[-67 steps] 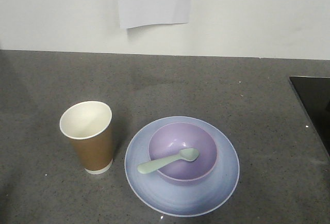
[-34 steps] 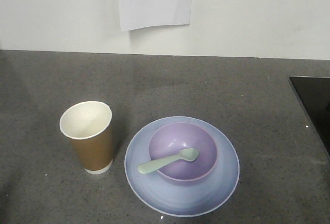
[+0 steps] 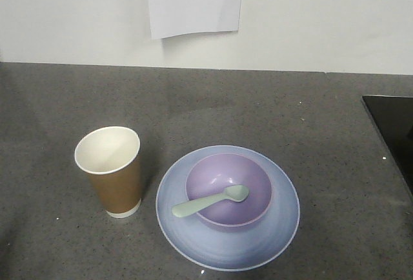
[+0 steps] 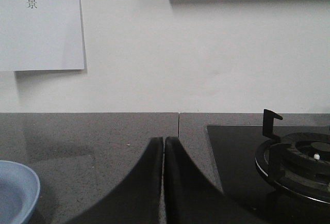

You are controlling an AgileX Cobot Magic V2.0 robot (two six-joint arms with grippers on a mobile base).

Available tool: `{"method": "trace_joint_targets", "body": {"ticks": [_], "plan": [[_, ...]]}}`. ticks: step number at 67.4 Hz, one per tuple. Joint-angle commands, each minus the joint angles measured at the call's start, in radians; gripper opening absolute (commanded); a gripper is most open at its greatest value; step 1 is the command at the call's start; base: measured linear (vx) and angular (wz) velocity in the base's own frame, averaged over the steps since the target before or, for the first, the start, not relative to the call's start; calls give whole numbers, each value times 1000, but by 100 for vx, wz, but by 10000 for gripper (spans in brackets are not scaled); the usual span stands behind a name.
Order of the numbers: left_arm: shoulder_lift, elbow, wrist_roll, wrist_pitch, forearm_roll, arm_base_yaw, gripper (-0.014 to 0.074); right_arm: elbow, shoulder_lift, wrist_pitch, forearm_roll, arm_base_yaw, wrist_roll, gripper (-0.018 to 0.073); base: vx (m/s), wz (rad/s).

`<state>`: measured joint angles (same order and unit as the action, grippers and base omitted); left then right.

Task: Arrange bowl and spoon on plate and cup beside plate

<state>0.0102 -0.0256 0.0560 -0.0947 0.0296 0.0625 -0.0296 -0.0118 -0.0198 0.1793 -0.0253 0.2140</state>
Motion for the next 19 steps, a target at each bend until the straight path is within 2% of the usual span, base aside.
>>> {"method": "trace_joint_targets", "body": {"ticks": [1, 19], "plan": [[15, -27, -8, 78, 9, 4, -6, -7, -10, -77, 0, 0, -4, -4, 0, 0], [15, -27, -8, 78, 9, 4, -6, -6, -10, -80, 0, 0, -4, -4, 0, 0]]}}
